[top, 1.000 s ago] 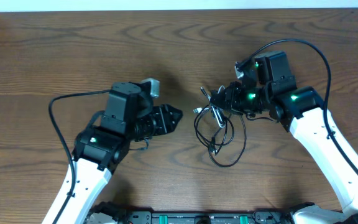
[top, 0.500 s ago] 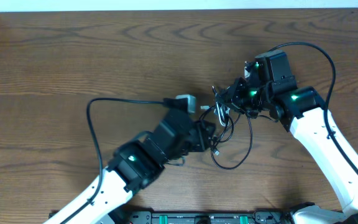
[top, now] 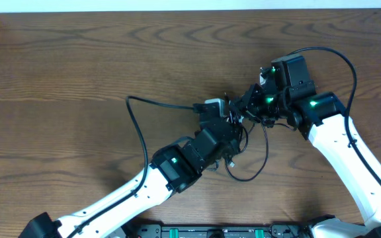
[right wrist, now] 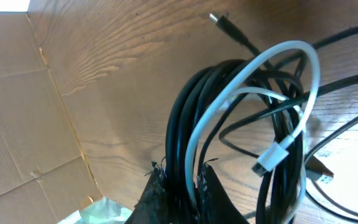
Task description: Untangle cables
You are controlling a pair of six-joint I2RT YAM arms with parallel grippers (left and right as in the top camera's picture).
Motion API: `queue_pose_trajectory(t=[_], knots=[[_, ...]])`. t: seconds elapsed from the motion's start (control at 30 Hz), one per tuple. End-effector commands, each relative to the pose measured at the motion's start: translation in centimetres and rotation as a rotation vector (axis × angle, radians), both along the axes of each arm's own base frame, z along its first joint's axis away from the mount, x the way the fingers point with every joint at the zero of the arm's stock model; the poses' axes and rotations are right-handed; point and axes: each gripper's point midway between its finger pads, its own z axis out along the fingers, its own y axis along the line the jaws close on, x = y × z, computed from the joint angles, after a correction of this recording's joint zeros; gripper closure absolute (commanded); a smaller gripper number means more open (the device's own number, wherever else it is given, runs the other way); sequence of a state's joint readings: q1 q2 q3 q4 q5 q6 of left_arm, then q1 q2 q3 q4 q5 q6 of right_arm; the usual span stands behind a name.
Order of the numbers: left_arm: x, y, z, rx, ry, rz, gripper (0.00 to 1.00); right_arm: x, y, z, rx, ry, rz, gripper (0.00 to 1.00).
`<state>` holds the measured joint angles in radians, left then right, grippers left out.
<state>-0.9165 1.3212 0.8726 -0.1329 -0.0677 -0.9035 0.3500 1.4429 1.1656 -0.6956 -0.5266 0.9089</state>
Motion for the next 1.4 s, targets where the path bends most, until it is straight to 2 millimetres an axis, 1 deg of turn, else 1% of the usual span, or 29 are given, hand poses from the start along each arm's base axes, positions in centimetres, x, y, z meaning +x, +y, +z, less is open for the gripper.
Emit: queue_pose_trajectory(t=[0.0, 0.1, 0.17, 0.2, 0.3, 0.4, 0.5, 0.57, 0.63, 0.73, 0.77, 0.8, 0.87, 0.93, 1.0, 1.07, 1.13, 1.17, 1.27, 1.37], knots=[[1.0, 0.9, -0.2, 0.032, -0.030, 0.061, 0.92, -0.5, 0.4, 0.2, 0.030, 0.016, 0.027, 0.99], [1.1, 1.5, -0.5, 0.058, -0.035, 0.083, 0.92, -0.7, 0.3, 0.1, 0.028, 0.017, 0.035, 0.99], [1.0, 2.0, -0.9, 0.097, -0.037, 0.073, 0.92, -0.6, 0.1, 0.0, 0.002, -0.011, 0.055, 0.99], [0.9, 2.2, -1.0, 0.121, -0.042, 0.059, 0.92, -0.5, -0.2, -0.3, -0.019, -0.016, 0.054, 0.99], [0.5, 4.0, -1.1, 0.198, -0.045, 0.033, 0.93, -0.5, -1.7, -1.4, -0.121, -0.023, 0.038, 0.98], [0.5, 5.7, -0.3, 0.206, -0.045, 0.059, 0.92, -0.5, -3.0, -2.3, -0.213, -0.033, 0.034, 0.99], [1.0, 7.3, 1.4, 0.177, -0.066, 0.102, 0.92, -0.7, -4.7, -3.2, -0.317, -0.035, 0.029, 0.99], [1.3, 8.0, 2.4, 0.153, -0.085, 0.126, 0.92, -0.9, -5.1, -3.5, -0.349, -0.034, 0.045, 0.99], [1.4, 8.3, 3.1, 0.136, -0.099, 0.136, 0.92, -1.0, -5.1, -3.6, -0.353, -0.036, 0.053, 0.99], [1.3, 8.5, 2.7, 0.151, -0.087, 0.134, 0.92, -0.9, -5.1, -3.5, -0.353, -0.043, 0.055, 0.99], [1.3, 8.8, 2.4, 0.167, -0.082, 0.143, 0.92, -0.9, -5.2, -3.6, -0.360, -0.046, 0.056, 0.99], [1.4, 9.5, 2.3, 0.189, -0.084, 0.166, 0.92, -0.9, -5.5, -3.7, -0.378, -0.051, 0.061, 0.98], [1.9, 11.0, 2.8, 0.215, -0.109, 0.226, 0.92, -1.0, -6.6, -4.1, -0.442, -0.045, 0.052, 0.99], [2.6, 12.8, 4.2, 0.211, -0.153, 0.298, 0.92, -1.4, -8.7, -4.7, -0.551, -0.019, 0.019, 0.98], [3.1, 14.9, 6.5, 0.184, -0.210, 0.382, 0.92, -2.0, -11.9, -5.3, -0.705, 0.023, -0.042, 0.99], [3.3, 17.1, 8.9, 0.144, -0.267, 0.459, 0.92, -2.9, -15.1, -5.3, -0.837, 0.075, -0.130, 0.99], [3.0, 19.1, 11.0, 0.099, -0.317, 0.524, 0.92, -3.4, -17.1, -5.2, -0.914, 0.107, -0.197, 0.99], [2.8, 20.2, 12.0, 0.075, -0.340, 0.553, 0.92, -3.5, -17.9, -5.1, -0.935, 0.118, -0.222, 0.99], [1.7, 22.9, 14.3, 0.020, -0.398, 0.627, 0.92, -3.4, -19.0, -5.0, -0.944, 0.130, -0.258, 0.99], [0.7, 24.9, 15.6, -0.006, -0.432, 0.679, 0.92, -3.2, -20.2, -4.9, -0.956, 0.138, -0.297, 0.98]])
